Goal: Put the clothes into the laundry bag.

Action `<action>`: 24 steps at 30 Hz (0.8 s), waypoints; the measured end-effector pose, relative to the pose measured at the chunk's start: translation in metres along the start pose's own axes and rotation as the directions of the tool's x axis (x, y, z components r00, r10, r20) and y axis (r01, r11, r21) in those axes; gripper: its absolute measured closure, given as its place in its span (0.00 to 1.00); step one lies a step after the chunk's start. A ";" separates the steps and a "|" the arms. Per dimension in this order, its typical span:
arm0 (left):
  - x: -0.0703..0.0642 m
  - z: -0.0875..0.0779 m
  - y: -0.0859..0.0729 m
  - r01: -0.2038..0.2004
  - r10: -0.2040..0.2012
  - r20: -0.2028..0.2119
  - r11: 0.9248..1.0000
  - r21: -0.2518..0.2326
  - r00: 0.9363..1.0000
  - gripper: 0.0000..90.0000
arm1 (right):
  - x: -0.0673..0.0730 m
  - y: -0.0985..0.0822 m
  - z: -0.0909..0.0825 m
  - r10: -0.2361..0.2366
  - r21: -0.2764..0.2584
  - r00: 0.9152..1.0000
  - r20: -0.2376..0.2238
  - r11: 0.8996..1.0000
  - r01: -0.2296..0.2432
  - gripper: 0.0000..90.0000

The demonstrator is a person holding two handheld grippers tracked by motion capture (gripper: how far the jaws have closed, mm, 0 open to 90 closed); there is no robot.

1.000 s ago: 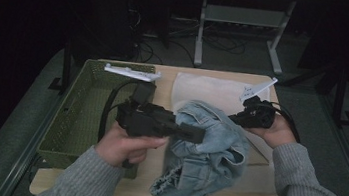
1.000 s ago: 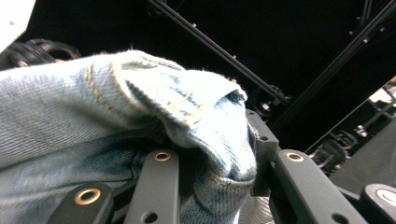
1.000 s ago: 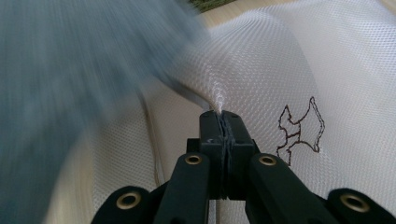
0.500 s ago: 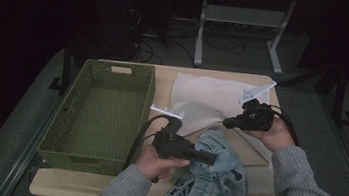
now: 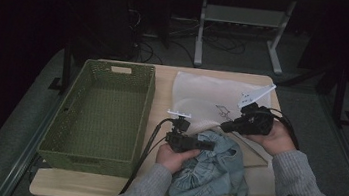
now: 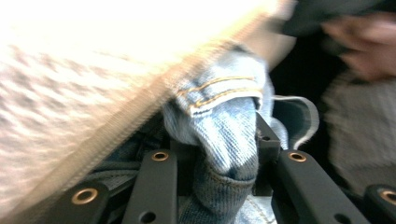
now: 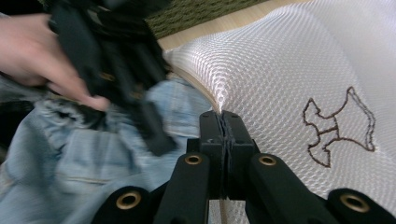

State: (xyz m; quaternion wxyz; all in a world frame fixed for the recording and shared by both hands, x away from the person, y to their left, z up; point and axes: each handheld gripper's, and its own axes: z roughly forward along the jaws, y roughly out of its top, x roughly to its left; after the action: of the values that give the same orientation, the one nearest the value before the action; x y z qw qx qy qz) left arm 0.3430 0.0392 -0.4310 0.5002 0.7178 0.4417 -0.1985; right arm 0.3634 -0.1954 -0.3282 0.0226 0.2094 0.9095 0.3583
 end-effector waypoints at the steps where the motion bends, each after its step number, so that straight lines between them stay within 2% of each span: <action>1: 0.002 0.002 -0.001 0.010 -0.010 0.003 1.000 -0.002 1.000 0.75 | 0.001 -0.001 0.001 0.001 0.006 1.000 0.000 1.000 -0.001 0.98; 3: 0.002 0.004 -0.003 0.013 -0.013 0.002 1.000 -0.018 1.000 0.73 | 0.003 -0.005 0.004 0.006 0.012 1.000 -0.006 1.000 -0.006 0.98; 5: 0.002 0.001 -0.005 0.021 -0.020 0.025 0.999 -0.027 0.999 0.69 | 0.003 -0.009 0.006 0.012 0.009 1.000 -0.015 1.000 -0.012 0.98; 9: -0.005 -0.011 -0.012 0.008 -0.006 0.056 1.000 -0.029 0.998 0.55 | 0.002 -0.016 0.008 0.023 0.001 0.999 -0.024 1.000 -0.023 0.98; 13: -0.015 -0.028 -0.019 -0.036 0.036 0.026 0.999 -0.008 0.999 0.41 | 0.002 -0.016 0.009 0.019 0.007 1.000 -0.020 1.000 -0.019 0.98; 15: -0.020 -0.039 -0.024 -0.069 0.069 0.014 0.998 -0.014 0.997 0.38 | 0.002 -0.016 0.009 0.022 0.009 1.000 -0.017 1.000 -0.022 0.98; 17: -0.020 -0.042 -0.027 -0.078 0.078 0.006 0.997 -0.009 0.997 0.36 | 0.001 -0.016 0.009 0.025 0.008 1.000 -0.015 1.000 -0.025 0.98; 18: -0.019 -0.041 -0.026 -0.076 0.076 0.003 0.997 0.001 0.997 0.37 | 0.000 -0.016 0.009 0.023 0.008 1.000 -0.014 1.000 -0.023 0.98; 21: -0.009 -0.031 -0.025 -0.012 0.012 0.059 1.000 -0.009 0.998 0.49 | 0.002 -0.013 0.011 0.016 0.010 1.000 -0.011 1.000 -0.015 0.98; 22: -0.007 -0.025 -0.024 0.004 -0.002 0.059 1.000 -0.026 0.998 0.55 | 0.003 -0.012 0.012 0.013 0.007 1.000 -0.012 1.000 -0.013 0.98; 23: -0.006 -0.021 -0.024 -0.009 0.011 0.043 0.999 -0.046 0.999 0.66 | 0.004 -0.011 0.012 0.010 0.008 1.000 -0.009 1.000 -0.010 0.98; 24: -0.006 -0.017 -0.024 -0.009 0.011 0.032 0.998 -0.055 0.999 0.72 | 0.005 -0.011 0.013 0.007 0.006 1.000 -0.010 1.000 -0.007 0.98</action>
State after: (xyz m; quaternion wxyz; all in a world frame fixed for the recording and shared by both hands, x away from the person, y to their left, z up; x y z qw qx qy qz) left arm 0.3171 0.0543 -0.4327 0.5279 0.7027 0.4351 -0.1954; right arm 0.3573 -0.1923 -0.3442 0.0160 0.2110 0.9099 0.3567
